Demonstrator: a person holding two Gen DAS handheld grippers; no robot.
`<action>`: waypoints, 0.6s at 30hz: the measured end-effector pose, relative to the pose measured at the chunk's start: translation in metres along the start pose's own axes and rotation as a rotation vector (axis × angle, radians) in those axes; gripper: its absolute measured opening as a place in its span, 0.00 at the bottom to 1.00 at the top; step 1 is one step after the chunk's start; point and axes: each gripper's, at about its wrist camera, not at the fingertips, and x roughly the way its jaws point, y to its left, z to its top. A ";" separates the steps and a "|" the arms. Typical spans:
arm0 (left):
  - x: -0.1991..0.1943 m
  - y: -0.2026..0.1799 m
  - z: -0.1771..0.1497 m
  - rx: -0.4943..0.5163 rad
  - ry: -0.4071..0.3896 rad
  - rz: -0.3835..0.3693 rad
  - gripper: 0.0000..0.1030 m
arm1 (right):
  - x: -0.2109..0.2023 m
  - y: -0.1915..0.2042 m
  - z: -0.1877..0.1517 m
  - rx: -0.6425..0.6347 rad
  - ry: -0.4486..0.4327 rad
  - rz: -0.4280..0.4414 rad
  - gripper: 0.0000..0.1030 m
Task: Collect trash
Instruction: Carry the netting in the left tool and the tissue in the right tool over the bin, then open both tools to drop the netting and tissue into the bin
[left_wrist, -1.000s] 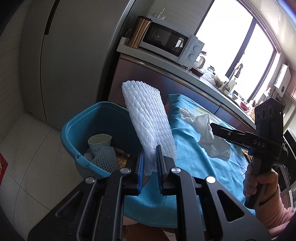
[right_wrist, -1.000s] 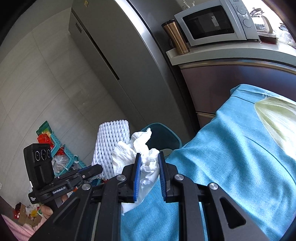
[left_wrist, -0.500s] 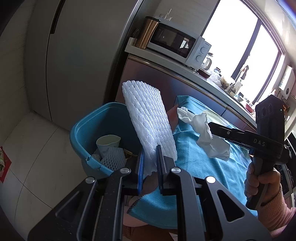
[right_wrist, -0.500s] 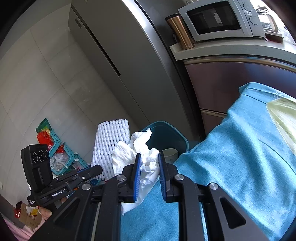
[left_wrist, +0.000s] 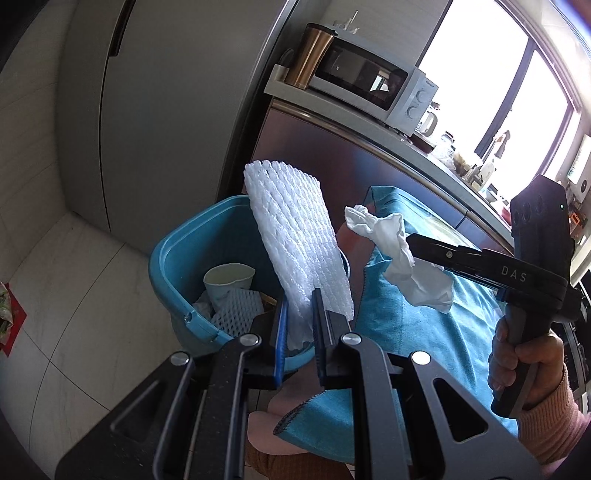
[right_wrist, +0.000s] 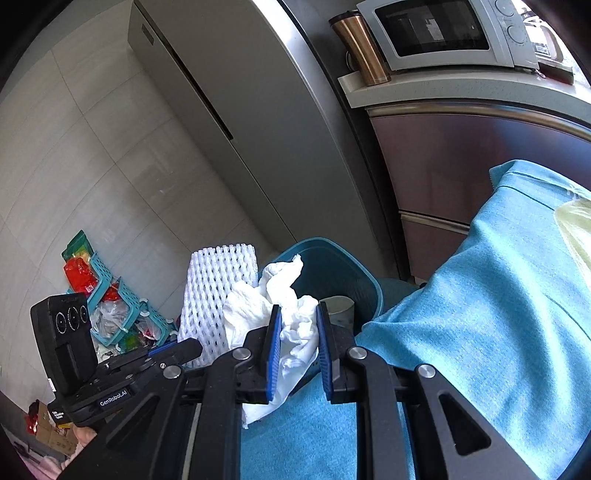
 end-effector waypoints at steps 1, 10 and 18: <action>0.000 0.000 -0.001 -0.002 0.001 0.001 0.12 | 0.002 0.001 0.001 0.000 0.001 -0.003 0.16; 0.013 0.003 -0.003 -0.017 0.018 0.018 0.13 | 0.023 0.010 0.008 -0.003 0.025 -0.043 0.16; 0.028 0.005 -0.003 -0.019 0.043 0.044 0.13 | 0.043 0.014 0.013 0.001 0.054 -0.082 0.17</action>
